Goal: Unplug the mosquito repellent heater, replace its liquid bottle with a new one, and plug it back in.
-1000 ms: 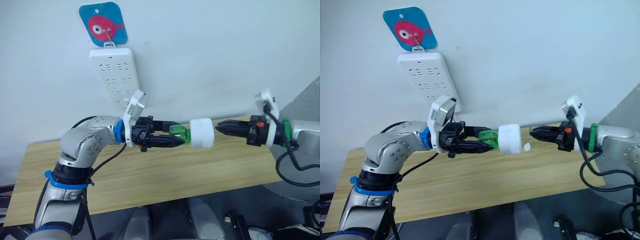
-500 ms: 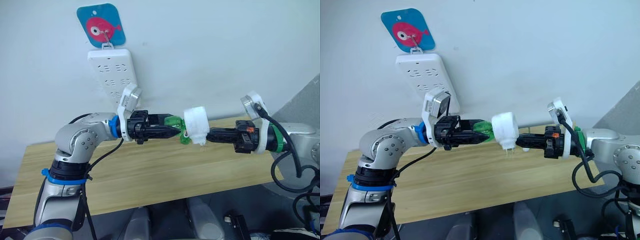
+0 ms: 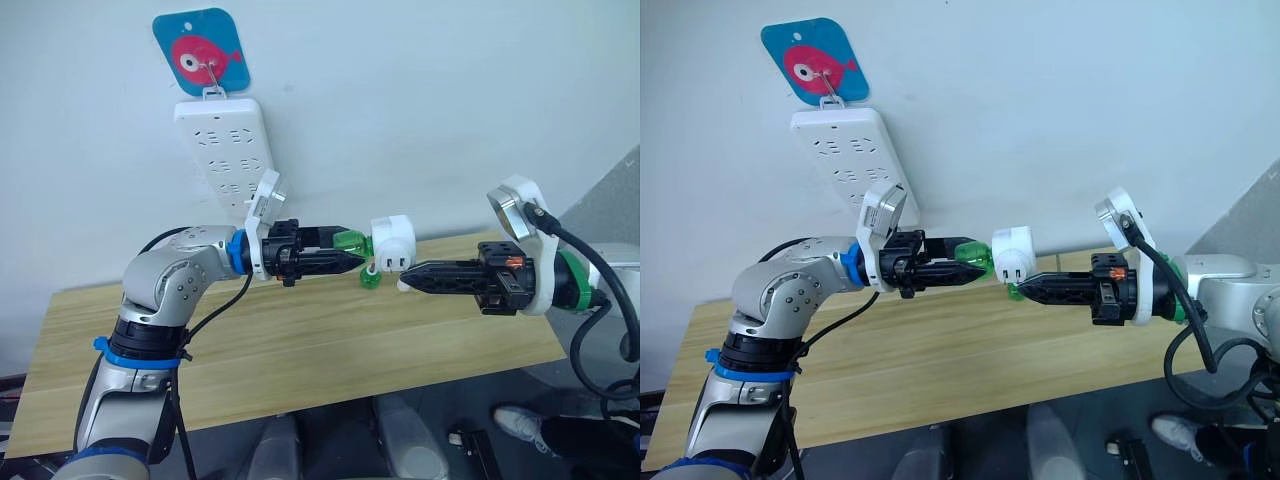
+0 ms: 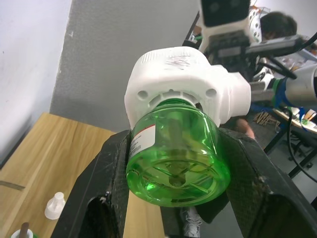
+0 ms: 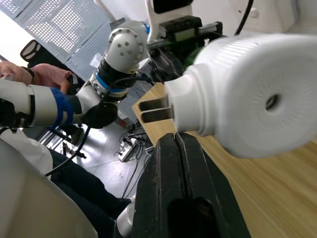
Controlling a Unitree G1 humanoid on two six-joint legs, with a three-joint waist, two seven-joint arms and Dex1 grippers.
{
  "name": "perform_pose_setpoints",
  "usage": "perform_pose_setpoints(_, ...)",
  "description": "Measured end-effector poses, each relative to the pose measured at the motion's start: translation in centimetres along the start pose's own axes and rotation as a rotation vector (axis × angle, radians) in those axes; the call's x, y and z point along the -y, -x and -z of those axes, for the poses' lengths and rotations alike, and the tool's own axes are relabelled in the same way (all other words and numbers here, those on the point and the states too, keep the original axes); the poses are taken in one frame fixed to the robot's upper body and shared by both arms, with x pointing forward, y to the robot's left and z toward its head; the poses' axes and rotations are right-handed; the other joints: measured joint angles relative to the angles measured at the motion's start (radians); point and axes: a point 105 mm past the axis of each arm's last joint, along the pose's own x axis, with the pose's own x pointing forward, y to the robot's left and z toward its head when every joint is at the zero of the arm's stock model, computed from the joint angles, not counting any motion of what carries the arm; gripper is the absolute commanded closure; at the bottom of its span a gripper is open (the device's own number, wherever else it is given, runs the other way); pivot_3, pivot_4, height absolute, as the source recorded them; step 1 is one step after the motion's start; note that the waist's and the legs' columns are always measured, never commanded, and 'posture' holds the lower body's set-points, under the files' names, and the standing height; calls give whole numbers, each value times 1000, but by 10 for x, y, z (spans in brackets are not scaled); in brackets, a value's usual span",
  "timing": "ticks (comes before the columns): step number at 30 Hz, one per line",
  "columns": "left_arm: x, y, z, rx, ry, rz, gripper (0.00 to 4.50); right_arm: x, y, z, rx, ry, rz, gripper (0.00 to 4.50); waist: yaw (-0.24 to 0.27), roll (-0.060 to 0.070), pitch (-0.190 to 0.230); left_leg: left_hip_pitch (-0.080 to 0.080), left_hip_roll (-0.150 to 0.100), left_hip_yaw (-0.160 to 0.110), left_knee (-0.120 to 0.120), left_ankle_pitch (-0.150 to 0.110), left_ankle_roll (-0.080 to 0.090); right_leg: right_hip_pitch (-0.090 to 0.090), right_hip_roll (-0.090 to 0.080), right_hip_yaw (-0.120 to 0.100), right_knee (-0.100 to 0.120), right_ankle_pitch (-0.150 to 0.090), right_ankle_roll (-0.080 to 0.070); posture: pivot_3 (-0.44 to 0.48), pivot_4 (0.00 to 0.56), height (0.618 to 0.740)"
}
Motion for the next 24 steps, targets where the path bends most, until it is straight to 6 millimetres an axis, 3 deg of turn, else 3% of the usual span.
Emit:
perform_pose_setpoints(8,7,-3,14,-30,30,52,2249,4,-1,-17,64,-1,36,4500,-2,0,0,0,0,0,0,0,0,0,0,0,0,0,0,-245,183,740)
perform_pose_setpoints(19,15,-2,12,-47,45,93,2249,10,0,-23,74,-3,66,4500,-2,0,0,0,0,0,0,0,0,0,0,0,0,0,0,-244,185,740)
perform_pose_setpoints(24,19,3,14,-71,77,116,2249,9,2,-37,111,-8,28,4500,-3,0,0,0,0,0,0,0,0,0,0,0,0,0,0,-249,188,740)
